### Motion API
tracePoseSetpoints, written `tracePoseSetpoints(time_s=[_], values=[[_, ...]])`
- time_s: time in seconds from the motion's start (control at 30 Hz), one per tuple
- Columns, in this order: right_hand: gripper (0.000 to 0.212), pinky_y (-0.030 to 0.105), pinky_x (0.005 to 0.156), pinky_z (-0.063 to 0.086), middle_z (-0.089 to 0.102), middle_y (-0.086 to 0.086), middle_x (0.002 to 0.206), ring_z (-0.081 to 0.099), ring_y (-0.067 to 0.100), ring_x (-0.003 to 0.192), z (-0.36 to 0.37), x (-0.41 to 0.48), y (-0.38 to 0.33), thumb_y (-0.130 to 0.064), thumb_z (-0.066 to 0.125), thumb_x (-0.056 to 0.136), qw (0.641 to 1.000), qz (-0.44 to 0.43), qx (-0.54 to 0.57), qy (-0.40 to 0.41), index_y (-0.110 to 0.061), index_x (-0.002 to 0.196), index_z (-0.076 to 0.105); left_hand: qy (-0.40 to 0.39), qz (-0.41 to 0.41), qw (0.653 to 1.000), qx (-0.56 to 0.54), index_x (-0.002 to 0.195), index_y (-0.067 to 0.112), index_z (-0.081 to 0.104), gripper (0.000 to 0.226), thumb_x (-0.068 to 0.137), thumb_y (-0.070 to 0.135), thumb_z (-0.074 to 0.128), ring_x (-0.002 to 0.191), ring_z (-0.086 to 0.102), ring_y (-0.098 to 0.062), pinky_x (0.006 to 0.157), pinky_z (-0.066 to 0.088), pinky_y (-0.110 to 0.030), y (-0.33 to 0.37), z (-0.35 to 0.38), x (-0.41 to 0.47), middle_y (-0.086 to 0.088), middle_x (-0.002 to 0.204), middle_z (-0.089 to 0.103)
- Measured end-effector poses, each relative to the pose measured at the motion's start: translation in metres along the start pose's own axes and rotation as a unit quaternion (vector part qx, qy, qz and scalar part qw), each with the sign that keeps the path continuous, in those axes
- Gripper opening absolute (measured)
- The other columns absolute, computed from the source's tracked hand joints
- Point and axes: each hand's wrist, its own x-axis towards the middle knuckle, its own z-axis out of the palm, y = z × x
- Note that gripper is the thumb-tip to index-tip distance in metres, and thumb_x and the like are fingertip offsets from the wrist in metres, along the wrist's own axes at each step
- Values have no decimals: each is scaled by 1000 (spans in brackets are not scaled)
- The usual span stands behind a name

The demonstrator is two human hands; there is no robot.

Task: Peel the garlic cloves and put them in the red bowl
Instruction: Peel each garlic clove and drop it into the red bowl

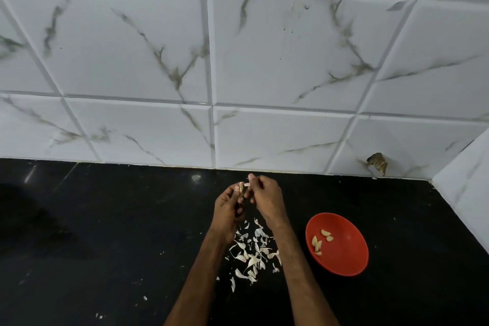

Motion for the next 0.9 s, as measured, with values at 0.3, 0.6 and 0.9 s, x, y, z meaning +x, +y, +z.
tracePoseSetpoints(time_s=[0.3,0.6,0.9], values=[[14,26,53,53,68,-4,76,64,3,61,-11,-4,-7,-27,68,96,996,-65,-58,20,-16,88,67,36,18,997,58,115,6,63,24,106,22,48,46,35,-2,42,27,-16,6,0,2,6,63,48],[8,37,70,64,70,-2,88,71,14,79,-6,-4,-5,-9,65,97,996,-80,-20,23,-16,95,67,27,53,992,112,115,4,64,18,102,12,55,50,50,-6,41,34,-18,14,1,-3,-3,70,63],[4,36,74,62,69,2,87,69,20,80,-5,-2,-4,-15,68,96,995,-95,40,5,-13,93,66,4,59,990,129,99,8,66,13,102,15,56,69,63,-12,46,43,-22,21,2,-4,-6,79,69]])
